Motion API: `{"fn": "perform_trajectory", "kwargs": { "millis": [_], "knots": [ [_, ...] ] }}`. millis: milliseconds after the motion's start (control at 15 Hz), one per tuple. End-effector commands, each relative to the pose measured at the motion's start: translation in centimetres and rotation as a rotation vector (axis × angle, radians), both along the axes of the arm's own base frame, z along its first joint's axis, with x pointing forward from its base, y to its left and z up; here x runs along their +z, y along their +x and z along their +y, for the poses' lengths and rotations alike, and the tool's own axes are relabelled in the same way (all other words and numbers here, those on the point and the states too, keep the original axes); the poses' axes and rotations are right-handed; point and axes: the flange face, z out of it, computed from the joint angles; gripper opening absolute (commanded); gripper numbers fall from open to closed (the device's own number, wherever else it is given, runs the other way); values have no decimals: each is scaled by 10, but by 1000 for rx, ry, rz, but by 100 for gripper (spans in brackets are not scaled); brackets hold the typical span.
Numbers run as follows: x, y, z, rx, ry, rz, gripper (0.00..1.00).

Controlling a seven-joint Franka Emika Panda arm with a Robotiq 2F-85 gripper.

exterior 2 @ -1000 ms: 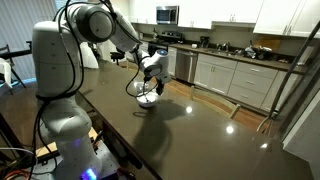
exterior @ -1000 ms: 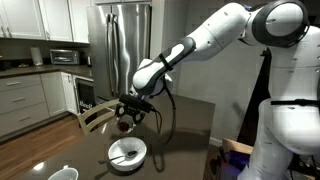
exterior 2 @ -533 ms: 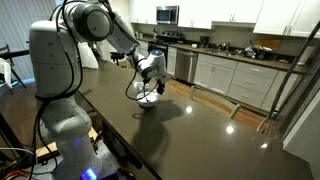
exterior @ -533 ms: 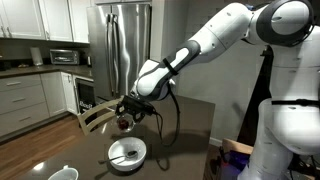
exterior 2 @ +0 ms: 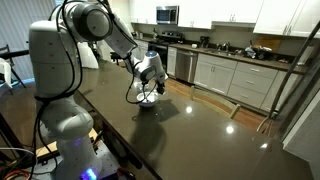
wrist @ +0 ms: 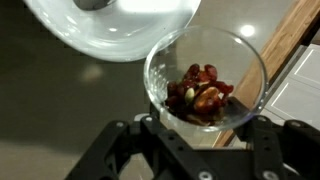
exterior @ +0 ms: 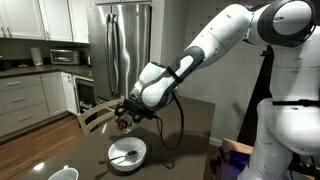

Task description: Pour the contents of the glass cup into the bowl

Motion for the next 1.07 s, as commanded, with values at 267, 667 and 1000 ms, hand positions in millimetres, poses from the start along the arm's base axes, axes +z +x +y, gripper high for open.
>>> {"fn": "perform_trajectory", "kwargs": {
  "millis": [267,667,1000],
  "knots": [
    [11,-18,4,-39,-26,-92,42],
    [17,-17,3,-81,-23,-96,42],
    [24,-10,1,-89,-29,-111,42]
  ]
}}
